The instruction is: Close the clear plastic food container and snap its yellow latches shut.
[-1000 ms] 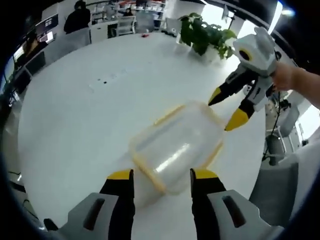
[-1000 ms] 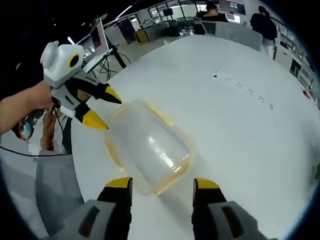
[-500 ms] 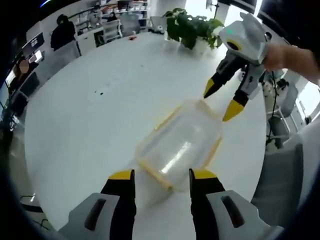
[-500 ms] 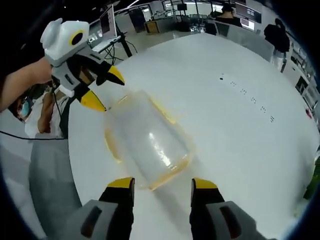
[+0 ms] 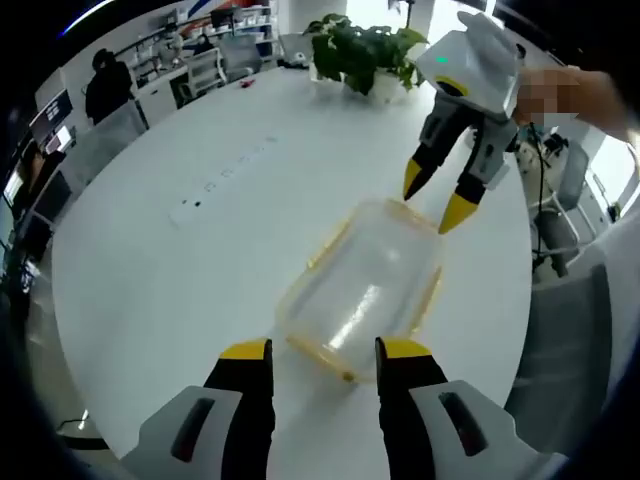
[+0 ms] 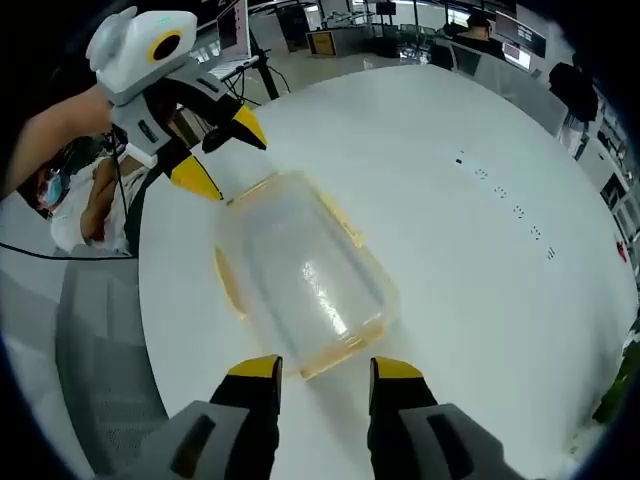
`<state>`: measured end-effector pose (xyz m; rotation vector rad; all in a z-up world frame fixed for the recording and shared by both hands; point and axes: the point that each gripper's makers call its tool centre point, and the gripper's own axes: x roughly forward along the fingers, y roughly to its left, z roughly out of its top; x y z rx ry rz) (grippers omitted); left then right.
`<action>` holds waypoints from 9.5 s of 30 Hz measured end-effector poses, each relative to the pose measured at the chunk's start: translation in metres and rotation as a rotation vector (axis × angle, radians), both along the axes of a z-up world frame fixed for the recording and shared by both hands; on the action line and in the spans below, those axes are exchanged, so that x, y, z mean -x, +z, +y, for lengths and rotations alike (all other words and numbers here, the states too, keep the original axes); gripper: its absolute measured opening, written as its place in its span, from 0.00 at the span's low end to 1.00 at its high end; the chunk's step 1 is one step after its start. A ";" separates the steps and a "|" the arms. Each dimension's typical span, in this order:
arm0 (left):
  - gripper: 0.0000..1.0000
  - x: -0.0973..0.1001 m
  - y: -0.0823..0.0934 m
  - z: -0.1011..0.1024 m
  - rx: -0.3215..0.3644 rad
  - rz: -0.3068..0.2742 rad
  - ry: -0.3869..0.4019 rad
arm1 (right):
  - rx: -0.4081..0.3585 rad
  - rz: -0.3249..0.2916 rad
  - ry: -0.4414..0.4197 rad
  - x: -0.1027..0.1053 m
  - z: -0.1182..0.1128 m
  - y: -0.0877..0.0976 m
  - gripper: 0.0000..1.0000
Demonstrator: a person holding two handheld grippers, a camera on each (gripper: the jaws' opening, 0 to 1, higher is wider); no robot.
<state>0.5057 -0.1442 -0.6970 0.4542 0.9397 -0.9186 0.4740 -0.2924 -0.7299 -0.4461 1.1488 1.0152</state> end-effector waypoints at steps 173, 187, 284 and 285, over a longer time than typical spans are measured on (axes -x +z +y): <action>0.37 0.037 -0.044 -0.067 -0.327 -0.313 -0.470 | 0.040 0.135 0.541 -0.047 0.092 -0.010 0.28; 0.40 0.038 -0.042 -0.069 -0.329 -0.320 -0.497 | 0.052 0.094 0.486 -0.048 0.081 -0.004 0.38; 0.75 0.011 -0.066 -0.028 -0.402 -0.168 -0.526 | 0.157 -0.198 0.567 -0.008 0.031 -0.024 0.71; 0.75 0.012 -0.066 -0.027 -0.401 -0.168 -0.525 | 0.157 -0.198 0.568 -0.009 0.031 -0.025 0.71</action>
